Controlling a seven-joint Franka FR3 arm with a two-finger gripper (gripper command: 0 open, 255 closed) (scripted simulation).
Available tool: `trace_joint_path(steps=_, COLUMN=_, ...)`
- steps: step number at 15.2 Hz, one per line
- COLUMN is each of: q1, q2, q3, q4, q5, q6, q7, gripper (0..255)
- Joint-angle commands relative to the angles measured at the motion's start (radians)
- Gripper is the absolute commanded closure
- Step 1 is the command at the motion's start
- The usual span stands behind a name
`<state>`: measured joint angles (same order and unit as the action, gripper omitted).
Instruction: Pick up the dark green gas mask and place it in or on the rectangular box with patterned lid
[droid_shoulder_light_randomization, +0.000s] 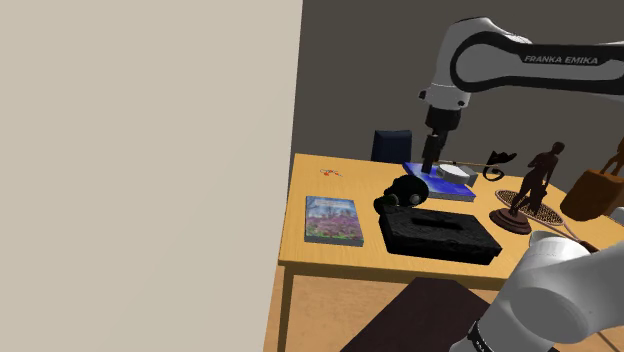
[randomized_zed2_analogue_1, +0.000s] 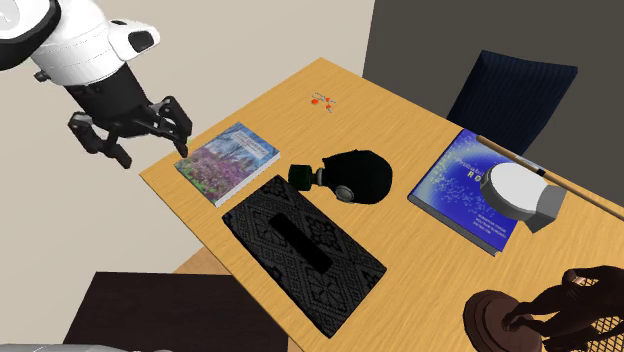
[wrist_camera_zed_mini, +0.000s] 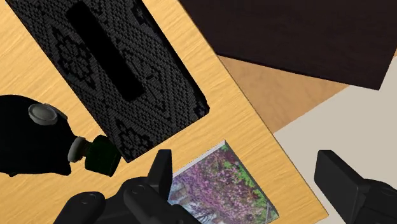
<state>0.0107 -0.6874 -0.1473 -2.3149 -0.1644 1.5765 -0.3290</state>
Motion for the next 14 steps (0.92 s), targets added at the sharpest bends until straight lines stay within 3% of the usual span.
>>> trace_joint_path(steps=1, q1=0.004, q2=0.035, q3=-0.062, q4=-0.012, q5=-0.034, q6=0.035, q7=-0.114, gripper=0)
trace_joint_path(steps=8, q1=0.037, q2=0.233, q3=-0.243, q4=0.044, q5=-0.099, q6=0.136, q7=-0.466, gripper=0)
trace_joint_path(steps=14, q1=0.068, q2=0.471, q3=-0.37, q4=0.146, q5=-0.086, q6=0.23, q7=-0.776, gripper=0)
